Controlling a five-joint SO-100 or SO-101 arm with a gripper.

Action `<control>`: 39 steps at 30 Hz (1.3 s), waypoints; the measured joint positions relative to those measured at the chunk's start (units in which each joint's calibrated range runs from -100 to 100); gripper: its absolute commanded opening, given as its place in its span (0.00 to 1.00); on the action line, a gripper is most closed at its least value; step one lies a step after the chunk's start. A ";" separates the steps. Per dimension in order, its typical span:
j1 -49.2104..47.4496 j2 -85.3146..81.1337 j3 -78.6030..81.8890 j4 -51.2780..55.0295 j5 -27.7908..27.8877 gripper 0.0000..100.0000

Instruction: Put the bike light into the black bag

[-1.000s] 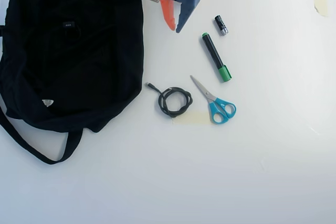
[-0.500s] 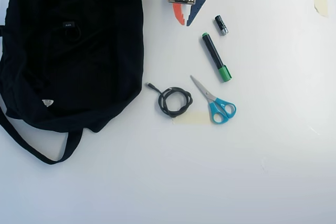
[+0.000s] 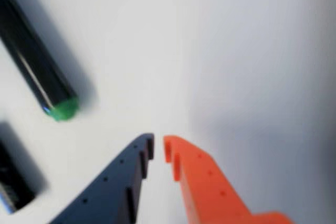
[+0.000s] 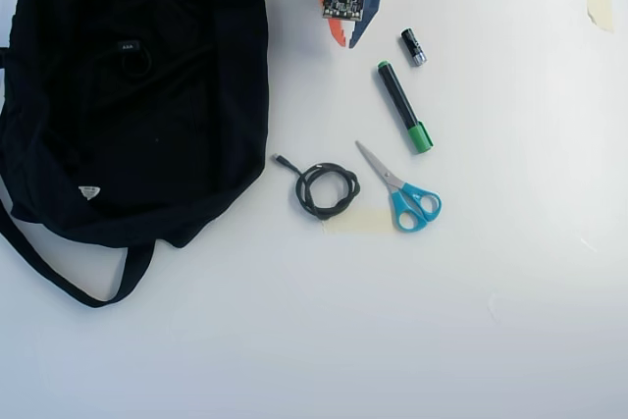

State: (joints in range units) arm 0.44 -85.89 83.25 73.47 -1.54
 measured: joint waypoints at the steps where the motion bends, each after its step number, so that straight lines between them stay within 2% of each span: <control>1: 0.00 -2.32 1.89 -0.77 0.24 0.02; 8: 0.00 -12.62 13.60 -1.12 0.34 0.02; 39: 0.00 -12.95 13.99 -1.12 0.34 0.02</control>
State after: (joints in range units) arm 0.44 -98.84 97.25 72.35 -1.20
